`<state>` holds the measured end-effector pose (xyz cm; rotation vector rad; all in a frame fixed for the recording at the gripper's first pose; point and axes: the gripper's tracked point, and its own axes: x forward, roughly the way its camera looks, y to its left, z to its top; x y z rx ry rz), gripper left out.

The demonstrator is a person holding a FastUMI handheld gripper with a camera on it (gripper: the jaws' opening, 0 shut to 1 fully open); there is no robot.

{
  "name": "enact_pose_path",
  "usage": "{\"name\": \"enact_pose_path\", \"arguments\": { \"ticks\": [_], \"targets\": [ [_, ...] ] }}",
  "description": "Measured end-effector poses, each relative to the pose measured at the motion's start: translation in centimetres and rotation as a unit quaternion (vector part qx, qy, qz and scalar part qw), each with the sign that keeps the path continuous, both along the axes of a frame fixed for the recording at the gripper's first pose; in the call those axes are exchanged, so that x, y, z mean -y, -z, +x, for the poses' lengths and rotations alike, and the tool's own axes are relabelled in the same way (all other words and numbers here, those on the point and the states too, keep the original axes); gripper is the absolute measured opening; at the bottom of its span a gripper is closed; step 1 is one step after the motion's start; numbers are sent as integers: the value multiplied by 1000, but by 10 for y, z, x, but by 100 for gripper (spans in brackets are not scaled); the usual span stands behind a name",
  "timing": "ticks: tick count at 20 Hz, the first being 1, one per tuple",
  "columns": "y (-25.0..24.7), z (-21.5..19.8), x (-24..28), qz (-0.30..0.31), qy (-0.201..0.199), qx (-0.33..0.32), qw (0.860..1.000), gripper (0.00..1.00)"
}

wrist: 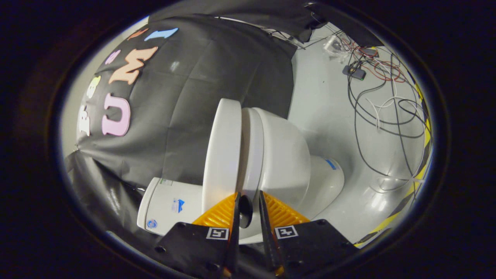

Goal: Open the toilet lid.

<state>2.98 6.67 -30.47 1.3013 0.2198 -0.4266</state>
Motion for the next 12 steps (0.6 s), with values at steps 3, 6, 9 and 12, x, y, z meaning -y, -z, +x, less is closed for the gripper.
{"name": "enact_pose_path", "arguments": {
  "ticks": [3,6,9,12],
  "targets": [
    [0,11,-3,15,12,9,1000,1],
    [-5,8,-7,-2,27,-14,1000,1],
    [-8,4,-11,-16,24,-58,998,1],
    [-28,5,-14,-28,17,-61,998,1]
  ]
}}
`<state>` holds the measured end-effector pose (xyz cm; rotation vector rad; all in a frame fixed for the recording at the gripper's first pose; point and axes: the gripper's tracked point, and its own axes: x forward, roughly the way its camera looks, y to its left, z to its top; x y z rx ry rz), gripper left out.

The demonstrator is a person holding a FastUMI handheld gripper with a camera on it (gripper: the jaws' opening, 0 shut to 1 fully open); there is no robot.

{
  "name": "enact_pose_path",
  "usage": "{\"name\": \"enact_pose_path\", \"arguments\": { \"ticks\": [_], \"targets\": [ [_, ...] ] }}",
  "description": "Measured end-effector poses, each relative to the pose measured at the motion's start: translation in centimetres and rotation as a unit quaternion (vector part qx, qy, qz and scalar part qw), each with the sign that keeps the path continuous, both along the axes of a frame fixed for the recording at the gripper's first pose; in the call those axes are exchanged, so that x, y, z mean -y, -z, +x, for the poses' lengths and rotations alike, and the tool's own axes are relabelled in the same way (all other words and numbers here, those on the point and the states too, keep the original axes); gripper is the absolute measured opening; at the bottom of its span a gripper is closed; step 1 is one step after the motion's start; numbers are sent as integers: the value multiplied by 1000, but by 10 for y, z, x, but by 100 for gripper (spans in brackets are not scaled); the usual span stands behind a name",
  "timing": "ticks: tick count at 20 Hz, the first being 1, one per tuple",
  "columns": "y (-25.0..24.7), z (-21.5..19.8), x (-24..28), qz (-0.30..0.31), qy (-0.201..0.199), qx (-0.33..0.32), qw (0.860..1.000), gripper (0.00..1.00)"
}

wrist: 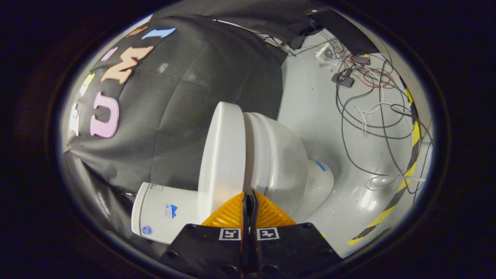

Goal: Open the toilet lid.

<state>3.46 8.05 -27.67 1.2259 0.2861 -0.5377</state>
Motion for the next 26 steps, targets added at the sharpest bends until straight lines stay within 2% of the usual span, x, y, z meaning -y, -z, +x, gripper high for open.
{"name": "enact_pose_path", "arguments": {
  "ticks": [5,10,14,21,26],
  "targets": [
    [-41,5,-5,-44,-21,-7,999,1],
    [-55,2,-12,-74,-33,-32,996,1],
    [-72,8,-13,-89,-32,-16,995,1],
    [-123,22,-31,-148,-61,1,987,1],
    [-144,28,-40,-172,-67,8,983,1]
  ]
}}
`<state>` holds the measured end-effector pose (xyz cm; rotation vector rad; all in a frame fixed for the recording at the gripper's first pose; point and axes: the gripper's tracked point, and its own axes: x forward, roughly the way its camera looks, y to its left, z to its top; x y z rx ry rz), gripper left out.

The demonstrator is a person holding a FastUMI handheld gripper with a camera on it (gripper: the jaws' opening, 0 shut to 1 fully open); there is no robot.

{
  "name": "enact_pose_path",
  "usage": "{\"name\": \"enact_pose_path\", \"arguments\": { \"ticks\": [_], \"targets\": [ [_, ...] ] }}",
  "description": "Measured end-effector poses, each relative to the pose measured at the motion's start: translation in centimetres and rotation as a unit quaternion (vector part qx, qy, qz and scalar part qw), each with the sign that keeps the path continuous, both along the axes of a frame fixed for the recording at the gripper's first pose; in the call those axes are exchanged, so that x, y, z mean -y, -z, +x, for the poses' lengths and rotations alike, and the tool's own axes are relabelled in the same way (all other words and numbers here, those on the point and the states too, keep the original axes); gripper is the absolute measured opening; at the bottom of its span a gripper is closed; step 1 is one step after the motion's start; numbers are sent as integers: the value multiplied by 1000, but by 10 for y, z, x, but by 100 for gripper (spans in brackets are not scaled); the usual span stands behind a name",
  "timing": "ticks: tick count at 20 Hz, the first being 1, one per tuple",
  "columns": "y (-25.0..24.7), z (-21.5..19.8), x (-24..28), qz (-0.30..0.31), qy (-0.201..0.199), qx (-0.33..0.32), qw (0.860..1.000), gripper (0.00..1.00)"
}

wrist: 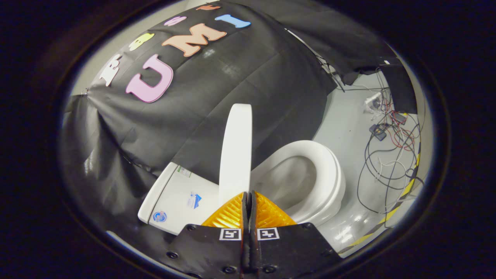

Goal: Open the toilet lid.

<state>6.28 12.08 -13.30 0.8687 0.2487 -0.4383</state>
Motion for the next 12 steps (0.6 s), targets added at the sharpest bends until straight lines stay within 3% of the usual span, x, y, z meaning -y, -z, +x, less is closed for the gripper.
{"name": "enact_pose_path", "arguments": {
  "ticks": [12],
  "targets": [
    [-48,23,-30,-108,-29,-9,994,1]
  ]
}}
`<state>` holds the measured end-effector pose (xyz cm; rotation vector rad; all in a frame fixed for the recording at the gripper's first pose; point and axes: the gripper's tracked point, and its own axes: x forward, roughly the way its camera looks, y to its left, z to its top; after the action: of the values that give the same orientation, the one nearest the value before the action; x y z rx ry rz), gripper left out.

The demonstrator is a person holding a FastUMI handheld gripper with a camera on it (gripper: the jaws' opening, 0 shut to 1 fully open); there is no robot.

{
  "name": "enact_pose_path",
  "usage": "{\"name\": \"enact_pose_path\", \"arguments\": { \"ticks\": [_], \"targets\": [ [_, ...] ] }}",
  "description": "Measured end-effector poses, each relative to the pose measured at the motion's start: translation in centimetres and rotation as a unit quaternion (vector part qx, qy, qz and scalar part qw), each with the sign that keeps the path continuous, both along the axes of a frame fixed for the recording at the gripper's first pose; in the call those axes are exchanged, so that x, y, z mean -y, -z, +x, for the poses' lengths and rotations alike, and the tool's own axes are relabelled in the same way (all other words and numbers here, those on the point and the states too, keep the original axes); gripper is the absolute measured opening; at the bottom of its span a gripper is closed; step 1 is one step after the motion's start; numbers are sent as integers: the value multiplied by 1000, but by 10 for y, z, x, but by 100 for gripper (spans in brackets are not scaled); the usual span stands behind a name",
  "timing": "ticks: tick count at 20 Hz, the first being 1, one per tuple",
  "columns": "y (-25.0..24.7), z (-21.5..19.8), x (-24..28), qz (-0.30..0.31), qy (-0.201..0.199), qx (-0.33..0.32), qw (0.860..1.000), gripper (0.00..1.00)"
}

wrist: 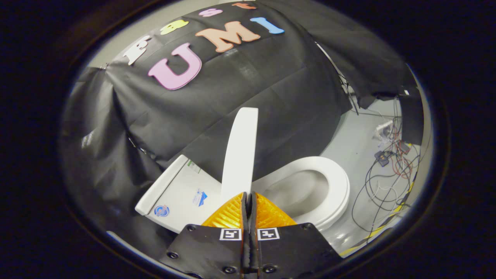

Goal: Open the toilet lid.

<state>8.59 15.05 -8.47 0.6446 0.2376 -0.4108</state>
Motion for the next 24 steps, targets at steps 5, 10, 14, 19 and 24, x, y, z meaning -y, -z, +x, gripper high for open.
{"name": "enact_pose_path", "arguments": {
  "ticks": [5,10,14,19,24],
  "targets": [
    [-19,12,-18,-44,-16,-5,999,1],
    [-34,23,-35,-86,-36,-14,996,1],
    [-45,33,-48,-112,-49,-16,992,1],
    [-58,45,-72,-148,-67,-21,986,1],
    [-69,58,-92,-177,-84,-24,980,1]
  ]
}}
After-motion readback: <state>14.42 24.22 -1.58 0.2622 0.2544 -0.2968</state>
